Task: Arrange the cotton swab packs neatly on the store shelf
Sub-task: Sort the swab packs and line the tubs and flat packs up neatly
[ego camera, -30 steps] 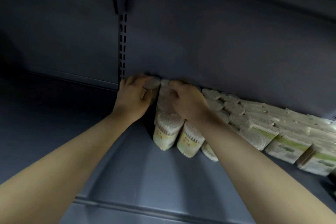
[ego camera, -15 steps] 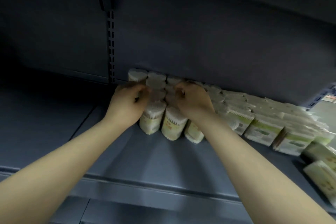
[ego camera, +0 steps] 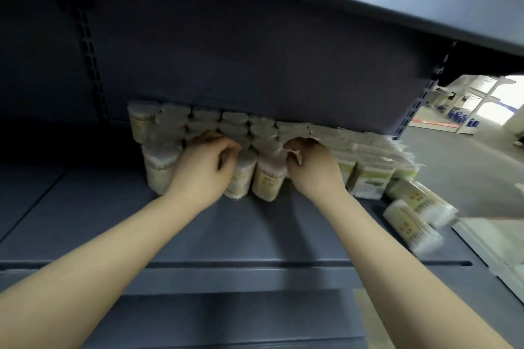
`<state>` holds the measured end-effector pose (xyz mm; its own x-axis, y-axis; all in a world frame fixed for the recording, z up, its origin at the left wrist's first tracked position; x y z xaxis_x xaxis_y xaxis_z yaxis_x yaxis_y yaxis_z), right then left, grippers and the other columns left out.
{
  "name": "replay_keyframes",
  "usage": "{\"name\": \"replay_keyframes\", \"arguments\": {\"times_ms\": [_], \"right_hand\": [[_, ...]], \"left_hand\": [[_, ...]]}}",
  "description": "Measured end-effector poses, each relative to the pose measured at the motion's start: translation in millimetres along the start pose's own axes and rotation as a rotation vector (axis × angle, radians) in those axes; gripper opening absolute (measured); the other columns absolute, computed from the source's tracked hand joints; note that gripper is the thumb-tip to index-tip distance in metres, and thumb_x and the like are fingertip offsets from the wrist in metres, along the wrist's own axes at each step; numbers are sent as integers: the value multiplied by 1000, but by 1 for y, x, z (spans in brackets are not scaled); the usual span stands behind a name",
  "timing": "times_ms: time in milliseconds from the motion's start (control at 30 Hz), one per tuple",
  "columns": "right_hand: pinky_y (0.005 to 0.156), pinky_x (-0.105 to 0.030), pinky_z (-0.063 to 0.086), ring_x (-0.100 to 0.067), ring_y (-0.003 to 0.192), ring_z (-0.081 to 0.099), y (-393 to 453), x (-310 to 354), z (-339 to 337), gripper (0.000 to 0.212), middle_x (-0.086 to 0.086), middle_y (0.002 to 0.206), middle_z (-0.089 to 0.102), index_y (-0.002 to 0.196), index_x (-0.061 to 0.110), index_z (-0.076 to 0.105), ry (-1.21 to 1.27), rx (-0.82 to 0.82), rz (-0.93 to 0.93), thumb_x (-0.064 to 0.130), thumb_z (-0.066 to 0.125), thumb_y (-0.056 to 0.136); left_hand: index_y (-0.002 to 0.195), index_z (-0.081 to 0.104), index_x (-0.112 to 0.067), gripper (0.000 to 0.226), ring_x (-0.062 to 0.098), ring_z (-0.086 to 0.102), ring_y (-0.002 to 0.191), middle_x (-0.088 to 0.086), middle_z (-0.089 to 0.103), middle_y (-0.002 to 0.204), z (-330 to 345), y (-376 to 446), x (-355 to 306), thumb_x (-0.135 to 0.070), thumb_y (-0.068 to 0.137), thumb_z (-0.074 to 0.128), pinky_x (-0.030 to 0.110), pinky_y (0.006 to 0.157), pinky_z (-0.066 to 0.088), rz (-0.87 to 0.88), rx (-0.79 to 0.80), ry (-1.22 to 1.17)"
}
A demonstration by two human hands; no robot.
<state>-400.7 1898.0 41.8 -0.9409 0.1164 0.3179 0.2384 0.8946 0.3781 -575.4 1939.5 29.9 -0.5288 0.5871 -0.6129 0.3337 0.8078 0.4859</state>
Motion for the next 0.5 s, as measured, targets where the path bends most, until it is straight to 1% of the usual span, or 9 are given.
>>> {"name": "replay_keyframes", "arguments": {"times_ms": [100,167,200,267,367,433,500], "right_hand": [[73,-31,44,-32,103,55,-14,-27,-10,33,-13,119,59,118,14,60,-34,8,41,12,46,89],[71,-31,40,-34,101,55,-24,-44,-17,33,-14,113,61,116,13,62,-40,-10,78,10,48,86],[70,-31,41,-35,98,56,-29,-50,-21,32,-15,109,62,113,12,63,-35,-21,95,8,48,85],[71,-34,43,-37,96,56,-39,-64,-27,31,-18,105,63,109,11,64,-40,-31,122,7,49,82],[75,-35,43,-37,101,56,-56,-84,-39,33,-18,110,62,109,13,64,-74,-45,172,9,49,81],[78,-36,44,-36,100,54,-66,-98,-45,33,-15,108,61,111,14,63,-112,-37,212,11,51,80],[81,-36,43,-35,103,51,-77,-112,-51,36,-15,110,59,114,14,62,-140,-18,264,11,53,79]], "left_hand": [[107,65,-15,27,22,57,98,3,62,108,21,-8,-23,-21,92,45,32,79,46,31,76,-40],[106,65,-14,27,25,57,97,5,60,108,34,-12,-39,-20,89,45,37,81,47,89,110,-50],[105,66,-13,28,27,57,97,6,59,107,41,-14,-47,-19,87,45,38,81,47,119,121,-55],[104,67,-13,28,27,56,99,6,59,108,53,-18,-60,-17,87,46,37,84,46,148,147,-65],[110,64,-16,25,21,53,102,1,57,110,70,-26,-74,-13,90,49,34,85,44,171,194,-59],[114,61,-20,26,16,54,97,-5,56,103,80,-31,-82,-15,92,47,32,81,45,178,248,-51],[116,58,-25,28,11,52,87,-12,54,92,89,-36,-88,-17,93,44,30,75,45,173,311,-34]]}}
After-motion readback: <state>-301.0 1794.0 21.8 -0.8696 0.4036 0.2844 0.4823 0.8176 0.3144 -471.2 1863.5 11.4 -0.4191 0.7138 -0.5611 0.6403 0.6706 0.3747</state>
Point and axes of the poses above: each hand's wrist, its own y-axis towards the middle knuckle, its own z-axis out of the palm, x = y × z, the point moved 4 cm from there along y, towards the middle knuckle
